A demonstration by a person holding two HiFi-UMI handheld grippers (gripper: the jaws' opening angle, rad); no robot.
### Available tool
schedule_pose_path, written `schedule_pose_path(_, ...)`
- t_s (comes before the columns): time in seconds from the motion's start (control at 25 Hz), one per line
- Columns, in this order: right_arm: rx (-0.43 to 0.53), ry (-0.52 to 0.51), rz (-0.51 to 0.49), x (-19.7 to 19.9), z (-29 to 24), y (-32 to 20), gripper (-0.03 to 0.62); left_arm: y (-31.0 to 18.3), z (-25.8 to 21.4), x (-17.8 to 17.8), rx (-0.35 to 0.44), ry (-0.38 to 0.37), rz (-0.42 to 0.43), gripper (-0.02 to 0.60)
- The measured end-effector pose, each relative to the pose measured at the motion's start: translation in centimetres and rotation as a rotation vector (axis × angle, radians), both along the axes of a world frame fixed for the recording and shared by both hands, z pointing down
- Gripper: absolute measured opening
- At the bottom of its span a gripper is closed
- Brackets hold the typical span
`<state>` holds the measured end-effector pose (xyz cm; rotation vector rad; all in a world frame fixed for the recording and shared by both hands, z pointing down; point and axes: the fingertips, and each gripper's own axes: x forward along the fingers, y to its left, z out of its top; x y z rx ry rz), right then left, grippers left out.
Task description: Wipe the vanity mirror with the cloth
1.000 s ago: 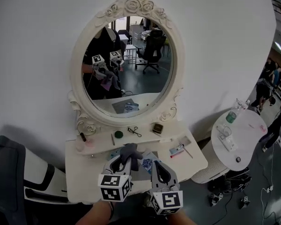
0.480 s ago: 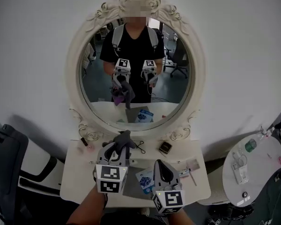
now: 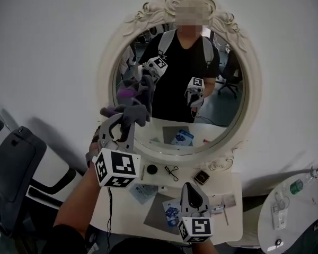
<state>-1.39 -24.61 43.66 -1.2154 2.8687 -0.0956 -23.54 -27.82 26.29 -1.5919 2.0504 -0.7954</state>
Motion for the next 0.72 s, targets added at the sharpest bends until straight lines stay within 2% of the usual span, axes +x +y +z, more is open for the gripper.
schedule_pose_path(0.24, 0.009, -0.027, 0.018, 0.2, -0.9, -1.0, 0.011, -1.4, -9.4, 0.1, 0.108, -0.231, 0.023, 0.087)
schedule_pose_path(0.4, 0.014, -0.027, 0.033, 0.6, -1.2, -1.4, 0.011, -3.3, -13.5, 0.0, 0.148, -0.378, -0.021, 0.087)
schedule_pose_path(0.72, 0.001, -0.032, 0.060, 1.5, -0.7, -2.2, 0.011, -6.4, -15.3, -0.4, 0.168, -0.460, -0.041, 0.086)
